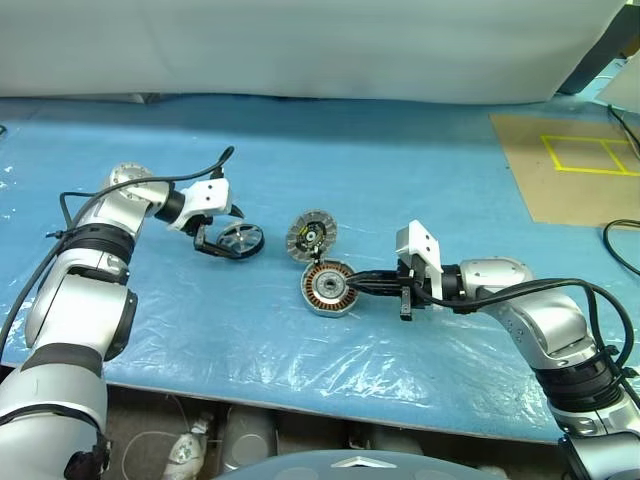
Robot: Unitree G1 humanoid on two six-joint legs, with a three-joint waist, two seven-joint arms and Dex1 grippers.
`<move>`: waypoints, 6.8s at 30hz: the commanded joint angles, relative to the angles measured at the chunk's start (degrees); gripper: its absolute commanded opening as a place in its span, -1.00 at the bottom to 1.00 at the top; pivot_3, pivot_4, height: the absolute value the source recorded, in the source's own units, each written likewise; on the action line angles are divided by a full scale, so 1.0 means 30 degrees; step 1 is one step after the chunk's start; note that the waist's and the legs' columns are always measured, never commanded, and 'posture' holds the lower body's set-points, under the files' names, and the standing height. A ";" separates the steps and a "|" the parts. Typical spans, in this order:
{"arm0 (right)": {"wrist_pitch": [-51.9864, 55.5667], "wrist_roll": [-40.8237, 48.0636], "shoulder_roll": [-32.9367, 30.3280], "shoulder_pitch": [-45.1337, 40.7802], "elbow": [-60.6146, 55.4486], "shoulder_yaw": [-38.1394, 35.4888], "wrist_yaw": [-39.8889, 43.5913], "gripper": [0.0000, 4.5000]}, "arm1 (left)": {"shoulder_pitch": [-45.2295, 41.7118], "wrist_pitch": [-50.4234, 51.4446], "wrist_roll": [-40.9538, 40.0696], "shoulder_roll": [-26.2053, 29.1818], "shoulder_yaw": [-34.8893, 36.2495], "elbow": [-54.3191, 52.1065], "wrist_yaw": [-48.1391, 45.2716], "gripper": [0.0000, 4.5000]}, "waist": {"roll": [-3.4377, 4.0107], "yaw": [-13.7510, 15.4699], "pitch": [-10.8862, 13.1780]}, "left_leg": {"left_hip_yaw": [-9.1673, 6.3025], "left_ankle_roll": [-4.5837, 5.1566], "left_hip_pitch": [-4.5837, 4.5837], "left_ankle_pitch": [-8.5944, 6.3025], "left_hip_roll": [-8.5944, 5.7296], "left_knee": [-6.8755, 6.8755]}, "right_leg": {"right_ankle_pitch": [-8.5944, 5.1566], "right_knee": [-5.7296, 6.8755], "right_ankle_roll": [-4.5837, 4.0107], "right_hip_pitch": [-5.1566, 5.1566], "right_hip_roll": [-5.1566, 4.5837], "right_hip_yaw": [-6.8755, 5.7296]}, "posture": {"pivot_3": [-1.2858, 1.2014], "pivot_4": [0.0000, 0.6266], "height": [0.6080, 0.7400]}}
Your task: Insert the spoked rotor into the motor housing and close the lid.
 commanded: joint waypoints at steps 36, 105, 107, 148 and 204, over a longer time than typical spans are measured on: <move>0.0502 -0.0465 0.0241 -0.0622 0.0027 0.0393 -0.1906 -1.00 | -0.0093 -0.1120 0.1831 -0.0988 0.0032 0.1465 0.0215 -0.15 | -0.0008 0.0011 0.0005 | -0.0034 0.0000 0.0009 0.0000 -0.0001 0.0002 | 0.0002 0.0003 0.0004 0.0017 -0.0002 -0.0008 | 0.03 -0.52 1.00; 0.1145 0.0096 -0.0198 -0.0284 0.1308 -0.2417 -0.2919 -1.00 | 1.4091 1.0716 -0.8974 -0.4172 0.2098 -2.1712 0.6845 -0.41 | 0.0005 -0.0221 0.0001 | 0.0034 0.0027 0.0043 0.0010 0.0011 -0.0010 | -0.0011 -0.0025 -0.0017 0.0009 0.0011 0.0039 | 0.03 -0.52 1.00; 0.1164 0.0062 -0.0228 -0.0030 0.1174 -0.2529 -0.2982 -1.00 | 1.4027 1.0517 -0.8936 -0.4203 0.2027 -2.1357 0.6811 -0.41 | 0.0006 -0.0204 0.0001 | 0.0034 0.0028 0.0042 0.0010 0.0009 -0.0008 | -0.0010 -0.0027 -0.0016 0.0011 0.0007 0.0040 | 0.03 -0.52 1.00; 0.1258 -0.0429 -0.0243 -0.0092 0.1368 -0.1983 -0.3204 -1.00 | 1.4986 1.1129 -0.9749 -0.5158 0.2318 -2.2188 0.8625 -0.41 | 0.0007 -0.0199 0.0000 | 0.0033 0.0034 0.0044 0.0011 0.0010 0.0014 | -0.0011 -0.0016 -0.0018 0.0015 0.0001 0.0044 | 0.03 -0.52 1.00; 0.0345 0.0052 0.1677 -0.2533 0.2825 0.1005 -0.0398 -1.00 | 1.7590 1.2345 -1.1562 -0.2215 0.3986 -2.3979 0.7621 0.58 | 0.0017 -0.0218 -0.0004 | 0.0034 0.0042 0.0047 0.0016 0.0014 0.0050 | -0.0053 -0.0002 -0.0089 0.0034 0.0004 0.0047 | 0.03 -0.52 1.00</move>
